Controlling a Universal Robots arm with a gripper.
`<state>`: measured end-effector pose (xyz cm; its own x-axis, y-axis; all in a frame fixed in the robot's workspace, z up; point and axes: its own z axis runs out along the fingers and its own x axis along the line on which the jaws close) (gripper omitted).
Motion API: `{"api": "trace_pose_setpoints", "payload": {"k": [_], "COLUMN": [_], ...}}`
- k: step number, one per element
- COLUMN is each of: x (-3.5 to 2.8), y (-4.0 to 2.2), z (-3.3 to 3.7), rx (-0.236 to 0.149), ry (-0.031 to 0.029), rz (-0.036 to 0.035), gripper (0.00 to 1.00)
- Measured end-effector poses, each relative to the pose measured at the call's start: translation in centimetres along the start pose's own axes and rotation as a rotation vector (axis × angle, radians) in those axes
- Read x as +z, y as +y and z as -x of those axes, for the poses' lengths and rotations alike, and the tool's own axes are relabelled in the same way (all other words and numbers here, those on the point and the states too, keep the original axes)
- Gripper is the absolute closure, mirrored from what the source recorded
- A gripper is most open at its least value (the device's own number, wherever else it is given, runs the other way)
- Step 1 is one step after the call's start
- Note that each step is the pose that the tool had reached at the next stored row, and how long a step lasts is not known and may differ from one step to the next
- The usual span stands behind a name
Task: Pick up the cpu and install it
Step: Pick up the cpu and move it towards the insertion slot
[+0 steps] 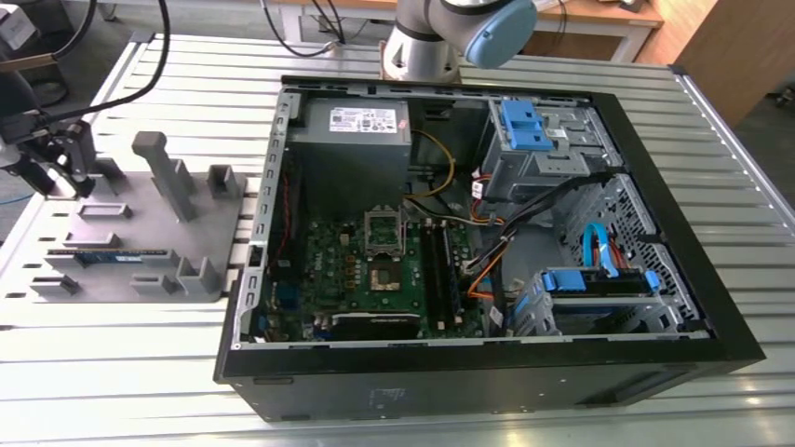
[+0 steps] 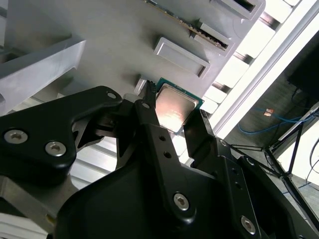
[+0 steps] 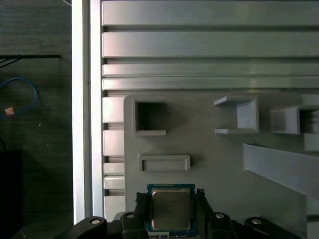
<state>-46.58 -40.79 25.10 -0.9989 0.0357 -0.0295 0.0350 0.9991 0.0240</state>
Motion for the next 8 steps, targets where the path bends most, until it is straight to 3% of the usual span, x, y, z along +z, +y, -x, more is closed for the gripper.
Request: {"api": "trace_pose_setpoints", "payload": {"k": [8], "x": [-0.28], "y": [0.01], "z": [0.01], "rx": [0.0], "ry": [-0.0001], "rz": [0.0], "gripper": [0.53]}}
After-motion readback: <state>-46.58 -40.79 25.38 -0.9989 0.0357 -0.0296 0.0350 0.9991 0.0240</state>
